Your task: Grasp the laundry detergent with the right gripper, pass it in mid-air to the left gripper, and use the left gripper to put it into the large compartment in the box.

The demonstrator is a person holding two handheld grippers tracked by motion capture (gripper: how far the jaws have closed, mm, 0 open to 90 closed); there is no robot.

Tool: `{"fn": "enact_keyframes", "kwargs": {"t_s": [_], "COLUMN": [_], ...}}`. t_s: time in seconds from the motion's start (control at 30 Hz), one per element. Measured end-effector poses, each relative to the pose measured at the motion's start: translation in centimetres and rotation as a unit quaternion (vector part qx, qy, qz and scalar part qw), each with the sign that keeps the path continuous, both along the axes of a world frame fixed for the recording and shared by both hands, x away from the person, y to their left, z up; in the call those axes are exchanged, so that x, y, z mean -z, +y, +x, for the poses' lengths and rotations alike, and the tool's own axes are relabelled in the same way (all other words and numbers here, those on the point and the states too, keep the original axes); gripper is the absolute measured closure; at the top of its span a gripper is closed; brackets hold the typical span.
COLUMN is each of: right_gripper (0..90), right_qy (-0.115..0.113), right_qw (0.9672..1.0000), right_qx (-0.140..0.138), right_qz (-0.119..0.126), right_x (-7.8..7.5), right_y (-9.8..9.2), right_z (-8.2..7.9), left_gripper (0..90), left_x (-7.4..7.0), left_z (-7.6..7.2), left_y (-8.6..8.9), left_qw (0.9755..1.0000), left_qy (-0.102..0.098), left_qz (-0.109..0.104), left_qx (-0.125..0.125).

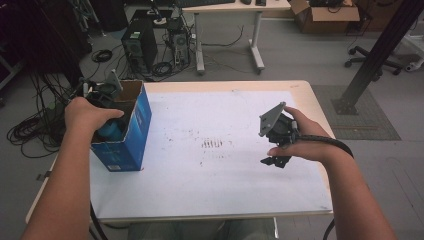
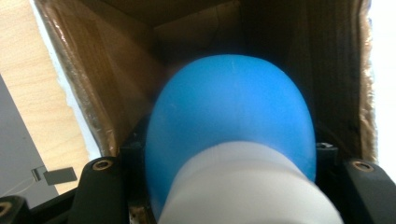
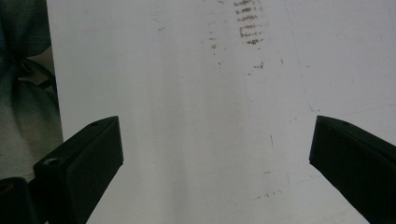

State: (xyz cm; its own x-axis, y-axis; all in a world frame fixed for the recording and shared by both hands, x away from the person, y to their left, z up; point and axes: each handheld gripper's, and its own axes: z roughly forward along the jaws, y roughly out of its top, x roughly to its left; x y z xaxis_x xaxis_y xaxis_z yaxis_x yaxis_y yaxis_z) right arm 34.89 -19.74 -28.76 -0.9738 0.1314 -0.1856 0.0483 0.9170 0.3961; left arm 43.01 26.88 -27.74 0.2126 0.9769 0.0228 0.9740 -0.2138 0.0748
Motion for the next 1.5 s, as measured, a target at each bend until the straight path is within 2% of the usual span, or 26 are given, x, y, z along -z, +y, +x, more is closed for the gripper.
{"fn": "enact_keyframes", "kwargs": {"t_s": [0.33, 1.5], "right_gripper": [2.7, 2.7], "right_qy": [0.003, 0.009], "right_qw": [1.0000, 0.9999], "right_qx": [0.002, 0.006], "right_qz": [-0.001, -0.004], "right_x": [0.00, 0.33], "right_y": [-0.17, -0.58], "right_z": [0.04, -0.01], "left_gripper": [38.0, 37.5], "left_x": [0.80, 1.05], "left_z": [0.08, 0.09], "left_y": [0.05, -0.27], "left_qw": [1.0000, 1.0000], "left_qy": [0.004, 0.000], "left_qz": [0.000, 0.006], "left_qx": [0.001, 0.005]}}
